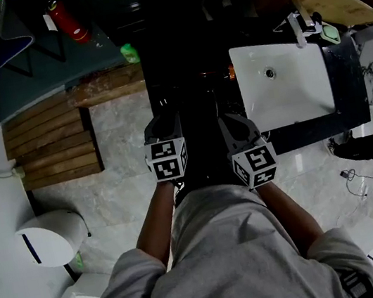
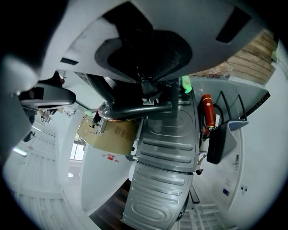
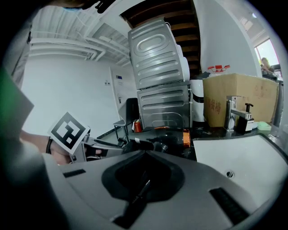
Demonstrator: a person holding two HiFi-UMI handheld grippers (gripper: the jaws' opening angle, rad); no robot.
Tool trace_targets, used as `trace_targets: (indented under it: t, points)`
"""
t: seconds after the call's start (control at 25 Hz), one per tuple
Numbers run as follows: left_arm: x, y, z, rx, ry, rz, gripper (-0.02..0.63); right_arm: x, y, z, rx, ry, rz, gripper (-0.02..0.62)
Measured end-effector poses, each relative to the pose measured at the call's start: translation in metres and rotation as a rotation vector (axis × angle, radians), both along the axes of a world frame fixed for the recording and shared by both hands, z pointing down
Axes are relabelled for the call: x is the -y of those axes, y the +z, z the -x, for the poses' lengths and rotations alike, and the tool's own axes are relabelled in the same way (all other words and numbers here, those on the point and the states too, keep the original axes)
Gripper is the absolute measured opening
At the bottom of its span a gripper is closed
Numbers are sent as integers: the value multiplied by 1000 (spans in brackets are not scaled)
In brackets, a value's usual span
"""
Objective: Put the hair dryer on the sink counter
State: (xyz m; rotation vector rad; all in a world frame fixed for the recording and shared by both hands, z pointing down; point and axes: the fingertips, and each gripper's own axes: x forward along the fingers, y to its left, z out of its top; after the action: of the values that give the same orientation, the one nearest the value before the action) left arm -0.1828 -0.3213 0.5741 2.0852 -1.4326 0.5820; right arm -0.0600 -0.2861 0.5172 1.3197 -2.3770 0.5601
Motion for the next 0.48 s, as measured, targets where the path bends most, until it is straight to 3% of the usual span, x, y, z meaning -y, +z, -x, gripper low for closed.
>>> trace_targets:
  t: [0.48]
  points:
    - [2,14,0,62,39,38,112,4,3,4,1,11,17,11]
